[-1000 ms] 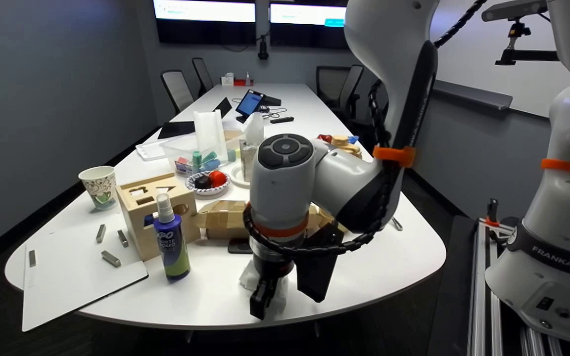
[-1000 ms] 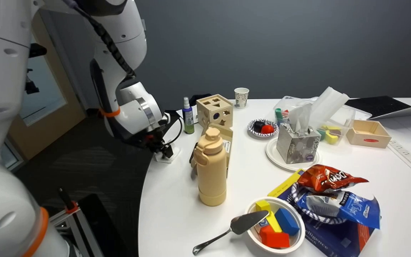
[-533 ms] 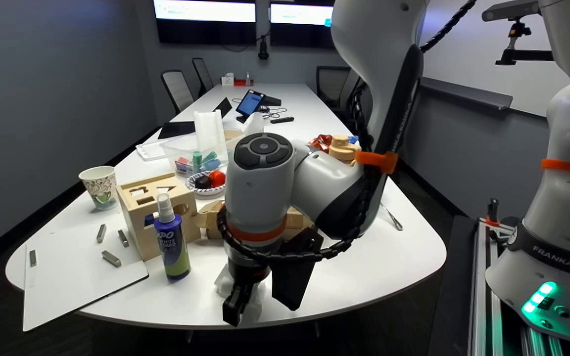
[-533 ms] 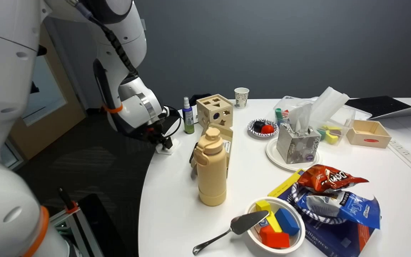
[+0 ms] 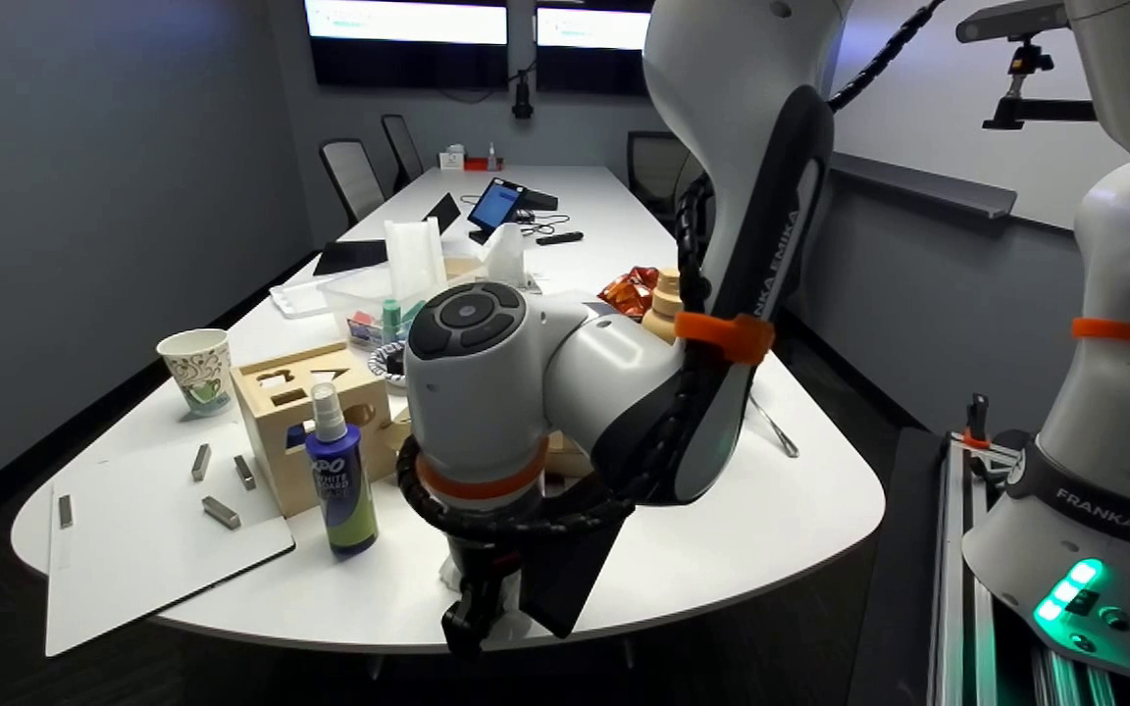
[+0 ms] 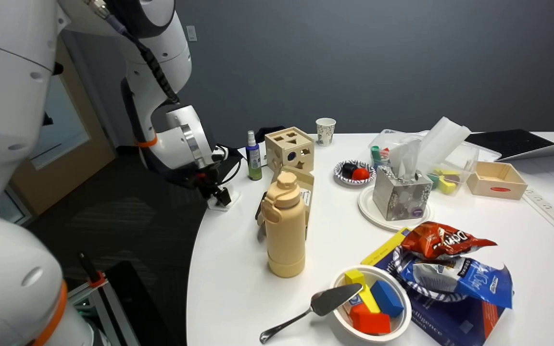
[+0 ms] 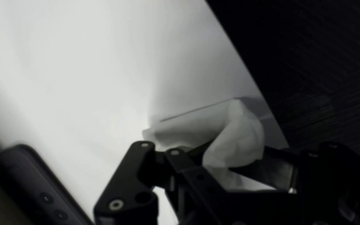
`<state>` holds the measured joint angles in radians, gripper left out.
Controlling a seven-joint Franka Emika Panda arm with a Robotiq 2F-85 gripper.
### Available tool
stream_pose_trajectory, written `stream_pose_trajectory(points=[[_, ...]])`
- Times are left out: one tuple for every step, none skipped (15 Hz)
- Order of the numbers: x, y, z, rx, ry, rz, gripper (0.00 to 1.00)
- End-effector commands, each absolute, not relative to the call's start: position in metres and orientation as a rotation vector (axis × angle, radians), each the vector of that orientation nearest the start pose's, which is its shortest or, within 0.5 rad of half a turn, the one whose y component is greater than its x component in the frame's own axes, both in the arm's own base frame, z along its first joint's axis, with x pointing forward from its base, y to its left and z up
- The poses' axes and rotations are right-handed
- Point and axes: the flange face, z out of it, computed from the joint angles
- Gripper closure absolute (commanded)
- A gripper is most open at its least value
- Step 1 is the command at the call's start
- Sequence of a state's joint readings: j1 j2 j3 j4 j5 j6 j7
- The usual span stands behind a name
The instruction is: Use the white napkin to wipe the table.
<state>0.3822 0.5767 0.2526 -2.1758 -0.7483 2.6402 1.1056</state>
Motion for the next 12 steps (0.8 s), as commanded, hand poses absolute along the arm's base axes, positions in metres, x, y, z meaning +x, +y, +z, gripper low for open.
stream_pose_trajectory(points=[[0.401,0.327,0.135,-3.347,-0.146,-0.15,1.0],[0.397,0.321,0.137,-3.356,-0.1,-0.148,1.0],[0.394,0.314,0.138,-3.361,-0.064,-0.146,1.0],[0.39,0.306,0.138,-3.365,-0.029,-0.145,1.0],[0.386,0.298,0.138,-3.369,0.01,-0.141,1.0],[0.382,0.288,0.136,-3.372,0.05,-0.13,1.0],[0.38,0.279,0.134,-3.377,0.08,-0.123,1.0],[0.376,0.271,0.133,-3.381,0.113,-0.112,1.0],[0.373,0.263,0.132,-3.386,0.144,-0.104,1.0],[0.369,0.256,0.131,-3.387,0.162,-0.09,1.0],[0.367,0.251,0.13,-3.389,0.176,-0.078,1.0],[0.364,0.25,0.129,-3.378,0.17,-0.07,1.0]])
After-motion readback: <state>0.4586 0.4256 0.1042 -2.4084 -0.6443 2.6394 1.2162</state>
